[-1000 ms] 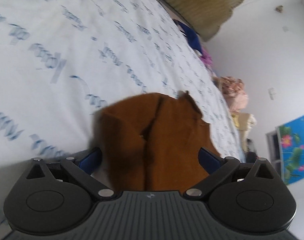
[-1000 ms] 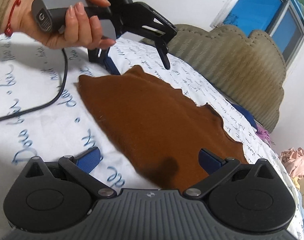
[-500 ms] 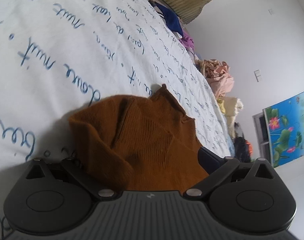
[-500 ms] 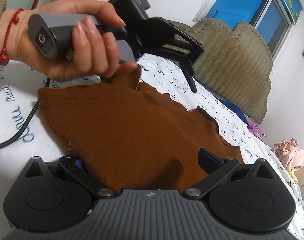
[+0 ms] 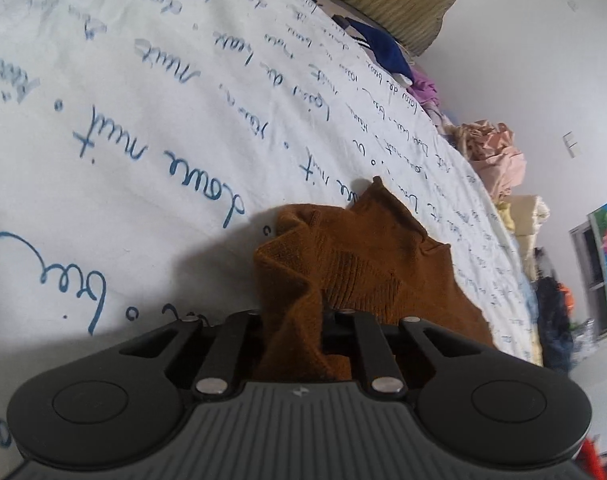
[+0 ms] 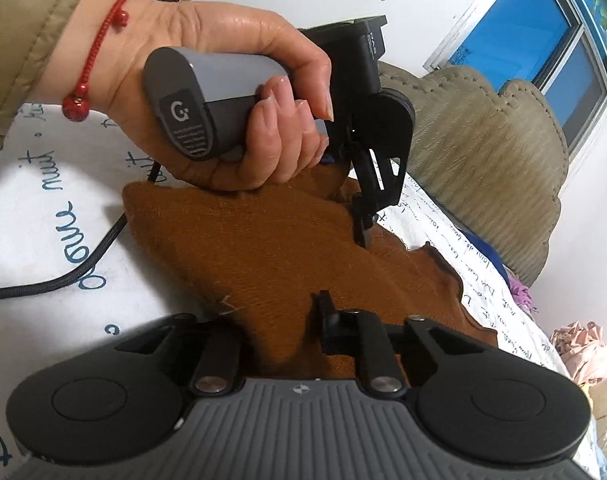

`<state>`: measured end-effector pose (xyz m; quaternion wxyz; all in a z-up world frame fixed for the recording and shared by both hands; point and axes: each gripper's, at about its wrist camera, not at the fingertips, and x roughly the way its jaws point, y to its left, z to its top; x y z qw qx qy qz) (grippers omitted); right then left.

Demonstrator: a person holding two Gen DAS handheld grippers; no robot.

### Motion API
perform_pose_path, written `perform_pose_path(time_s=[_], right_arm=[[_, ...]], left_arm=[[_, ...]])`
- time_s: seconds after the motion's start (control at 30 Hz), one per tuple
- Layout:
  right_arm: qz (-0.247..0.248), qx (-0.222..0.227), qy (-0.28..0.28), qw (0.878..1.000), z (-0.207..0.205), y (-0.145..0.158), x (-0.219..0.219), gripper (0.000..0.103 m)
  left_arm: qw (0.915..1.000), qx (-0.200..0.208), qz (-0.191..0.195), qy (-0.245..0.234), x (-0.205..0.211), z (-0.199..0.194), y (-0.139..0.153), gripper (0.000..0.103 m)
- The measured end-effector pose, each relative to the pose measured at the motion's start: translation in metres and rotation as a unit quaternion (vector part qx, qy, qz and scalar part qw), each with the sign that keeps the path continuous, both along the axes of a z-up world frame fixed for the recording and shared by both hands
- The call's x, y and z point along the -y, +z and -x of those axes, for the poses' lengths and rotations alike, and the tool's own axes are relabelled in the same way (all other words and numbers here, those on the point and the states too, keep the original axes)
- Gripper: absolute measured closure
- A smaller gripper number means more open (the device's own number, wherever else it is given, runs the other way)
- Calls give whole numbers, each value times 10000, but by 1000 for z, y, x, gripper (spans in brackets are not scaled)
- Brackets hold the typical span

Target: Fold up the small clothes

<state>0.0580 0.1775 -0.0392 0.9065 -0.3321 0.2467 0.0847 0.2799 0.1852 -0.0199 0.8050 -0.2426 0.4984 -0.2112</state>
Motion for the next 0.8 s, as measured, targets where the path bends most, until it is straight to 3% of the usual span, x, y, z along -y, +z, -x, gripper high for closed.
perform_pose_path(time_s=[0.23,0.53,0.8], right_arm=[[-326,219,-2,9992,14,17,16,92],[-431,691,-226,9964,36,38,46,93],[-433,1177,-591,9903,57,57,84,93]], left_arm=[[9957,354,-853,115,23,14,35,92],[9888,708,-1266,340,55,33,80,93],[9811,1190,-1515,193,105,52,116,94]])
